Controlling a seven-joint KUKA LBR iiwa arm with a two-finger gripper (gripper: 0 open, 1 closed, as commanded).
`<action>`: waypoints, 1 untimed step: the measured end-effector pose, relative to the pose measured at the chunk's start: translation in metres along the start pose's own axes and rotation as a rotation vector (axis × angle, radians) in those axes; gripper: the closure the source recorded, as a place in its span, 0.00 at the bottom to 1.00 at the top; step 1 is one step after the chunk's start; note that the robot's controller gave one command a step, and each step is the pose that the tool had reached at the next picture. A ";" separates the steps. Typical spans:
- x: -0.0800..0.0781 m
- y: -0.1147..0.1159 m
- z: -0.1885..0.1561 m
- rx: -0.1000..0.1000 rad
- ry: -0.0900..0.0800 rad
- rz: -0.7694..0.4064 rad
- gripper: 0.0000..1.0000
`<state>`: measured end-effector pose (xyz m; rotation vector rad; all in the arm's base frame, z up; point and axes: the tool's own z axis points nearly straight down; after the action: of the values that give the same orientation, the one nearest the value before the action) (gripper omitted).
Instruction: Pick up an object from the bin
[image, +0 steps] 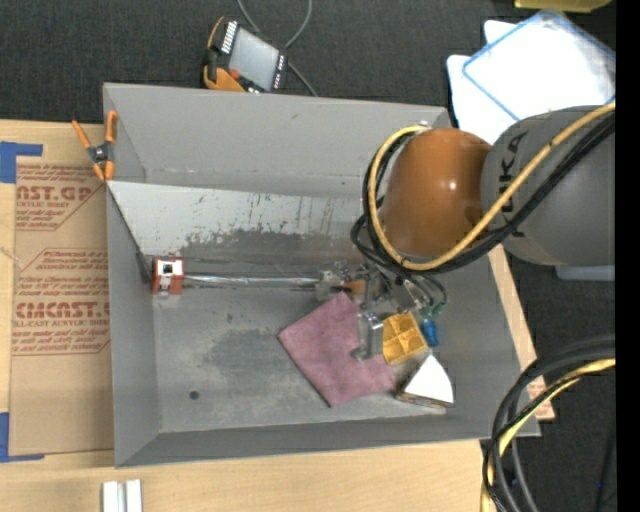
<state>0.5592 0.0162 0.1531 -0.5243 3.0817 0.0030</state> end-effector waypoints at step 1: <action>0.014 -0.028 0.043 0.004 -0.010 0.043 0.00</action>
Offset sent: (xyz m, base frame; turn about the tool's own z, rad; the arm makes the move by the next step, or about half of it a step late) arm 0.0067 0.0674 -0.0726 -0.6233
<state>0.5563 -0.0150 0.1096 -0.4565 3.0815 -0.0002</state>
